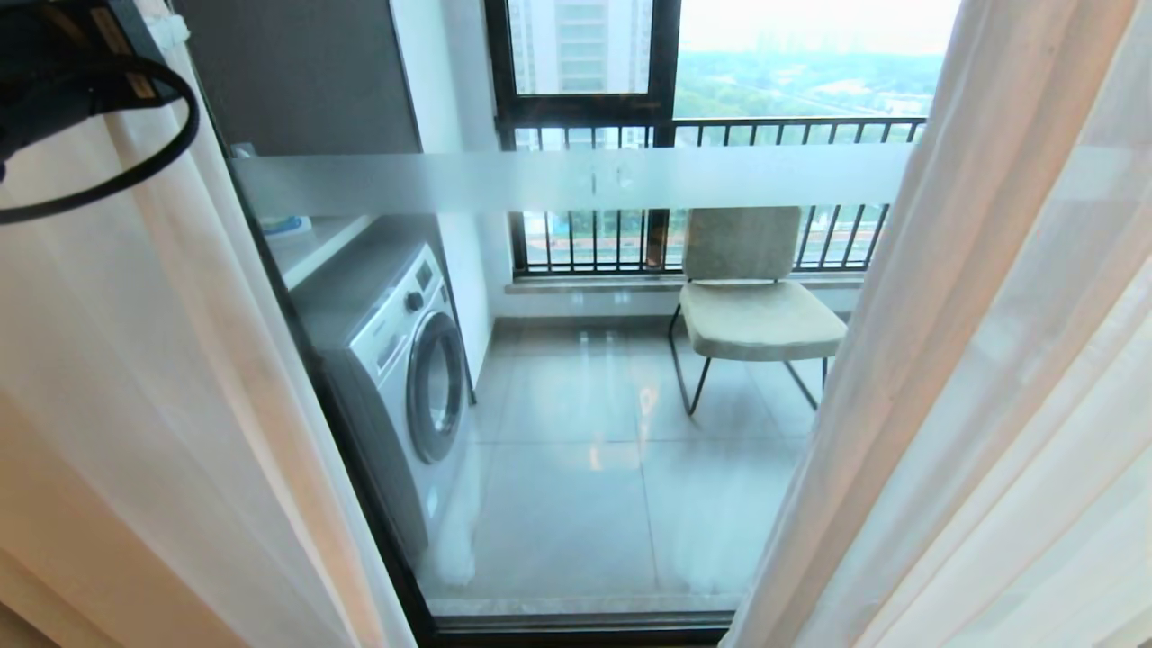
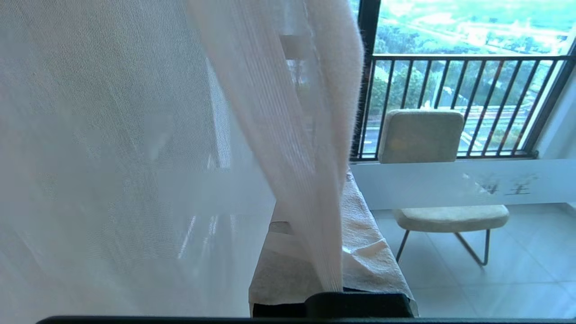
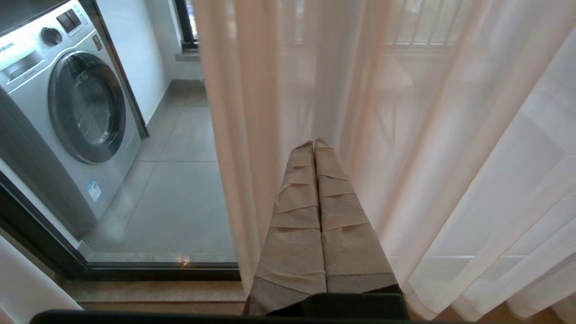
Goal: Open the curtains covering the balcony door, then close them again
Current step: Close the inner curtains on both sides
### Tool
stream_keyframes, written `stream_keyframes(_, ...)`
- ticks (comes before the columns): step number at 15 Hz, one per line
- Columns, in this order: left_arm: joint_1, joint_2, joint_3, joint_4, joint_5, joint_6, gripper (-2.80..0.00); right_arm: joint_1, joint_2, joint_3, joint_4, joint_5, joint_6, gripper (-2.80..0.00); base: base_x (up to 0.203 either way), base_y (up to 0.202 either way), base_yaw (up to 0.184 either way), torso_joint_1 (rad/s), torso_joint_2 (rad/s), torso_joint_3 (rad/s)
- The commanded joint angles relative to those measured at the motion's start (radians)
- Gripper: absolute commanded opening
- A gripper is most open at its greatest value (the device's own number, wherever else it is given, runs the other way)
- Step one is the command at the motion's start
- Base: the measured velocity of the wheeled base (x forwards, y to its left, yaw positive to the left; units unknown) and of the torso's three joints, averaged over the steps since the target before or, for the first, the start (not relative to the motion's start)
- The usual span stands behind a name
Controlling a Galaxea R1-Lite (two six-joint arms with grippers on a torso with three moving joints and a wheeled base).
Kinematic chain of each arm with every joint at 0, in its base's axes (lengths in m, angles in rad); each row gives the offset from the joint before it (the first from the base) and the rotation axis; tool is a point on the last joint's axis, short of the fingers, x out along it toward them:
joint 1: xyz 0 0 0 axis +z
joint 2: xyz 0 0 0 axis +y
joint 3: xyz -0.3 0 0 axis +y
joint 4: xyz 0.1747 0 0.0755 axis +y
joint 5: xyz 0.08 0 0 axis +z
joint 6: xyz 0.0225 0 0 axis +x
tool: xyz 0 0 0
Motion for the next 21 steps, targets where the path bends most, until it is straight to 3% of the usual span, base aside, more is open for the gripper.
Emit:
stream_keyframes(1, -0.003, -0.001, 0.001, -0.003, 0.001, 0.000, -2.80, 0.000, 0.002, 0.000, 0.000, 0.000, 0.000, -2.80, 0.000, -0.190, 0.000, 0.003, 0.00, -0.001)
stream_keyframes(21, -0.004, -0.007, 0.007, -0.001, 0.001, 0.000, -2.80, 0.000, 0.002, 0.000, 0.000, 0.000, 0.000, -2.80, 0.000, -0.191, 0.002, 0.003, 0.00, 0.002)
